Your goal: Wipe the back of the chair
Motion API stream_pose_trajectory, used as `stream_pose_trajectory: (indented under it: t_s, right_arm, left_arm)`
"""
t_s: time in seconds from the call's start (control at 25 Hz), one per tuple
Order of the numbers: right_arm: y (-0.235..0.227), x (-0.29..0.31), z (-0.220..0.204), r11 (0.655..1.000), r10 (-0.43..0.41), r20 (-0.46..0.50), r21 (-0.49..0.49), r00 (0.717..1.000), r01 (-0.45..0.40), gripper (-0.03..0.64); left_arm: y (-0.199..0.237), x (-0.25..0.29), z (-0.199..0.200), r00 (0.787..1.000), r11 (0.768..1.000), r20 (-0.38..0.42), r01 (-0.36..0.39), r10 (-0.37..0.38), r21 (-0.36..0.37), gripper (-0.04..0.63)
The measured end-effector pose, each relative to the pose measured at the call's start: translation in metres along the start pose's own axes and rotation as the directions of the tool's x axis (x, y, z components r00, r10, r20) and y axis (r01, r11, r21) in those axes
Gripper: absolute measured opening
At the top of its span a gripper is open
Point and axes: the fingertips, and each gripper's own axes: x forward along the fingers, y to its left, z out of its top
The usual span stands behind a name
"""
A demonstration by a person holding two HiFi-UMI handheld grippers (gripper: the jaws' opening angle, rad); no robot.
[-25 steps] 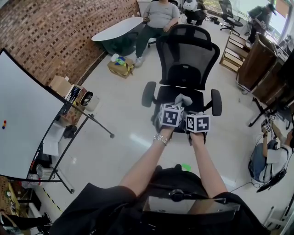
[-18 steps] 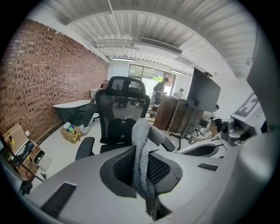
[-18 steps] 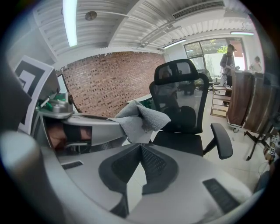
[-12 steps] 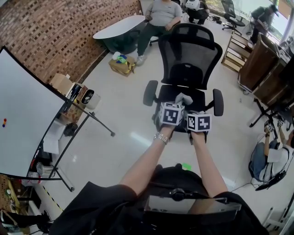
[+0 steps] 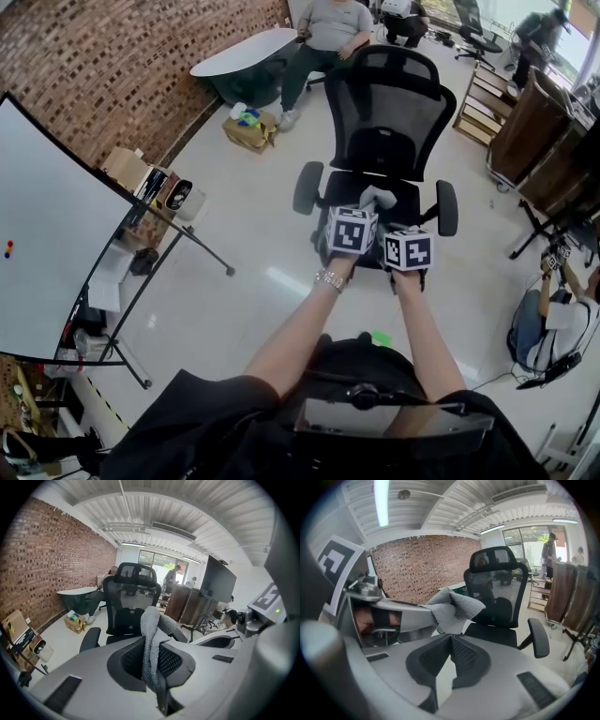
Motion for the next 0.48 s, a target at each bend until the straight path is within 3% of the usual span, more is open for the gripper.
stream_pose_trajectory:
  t_s: [0.24, 0.48]
  right_arm:
    - [0.005, -0.006, 0.009, 0.997, 0.069, 0.064, 0.019, 0.996, -0.071, 0.003]
    - [-0.001, -0.012, 0.004, 0.998, 0.043, 0.049, -0.038, 0.998, -0.041, 0.003]
  left_arm:
    - [0.0, -0.002, 0.006, 1.0, 1.0, 0.02, -0.003, 0.003, 0.0, 0.029]
    - [-0.001, -0.004, 0.006, 1.0, 1.0, 0.025, -0.007, 0.007, -0.004, 0.029]
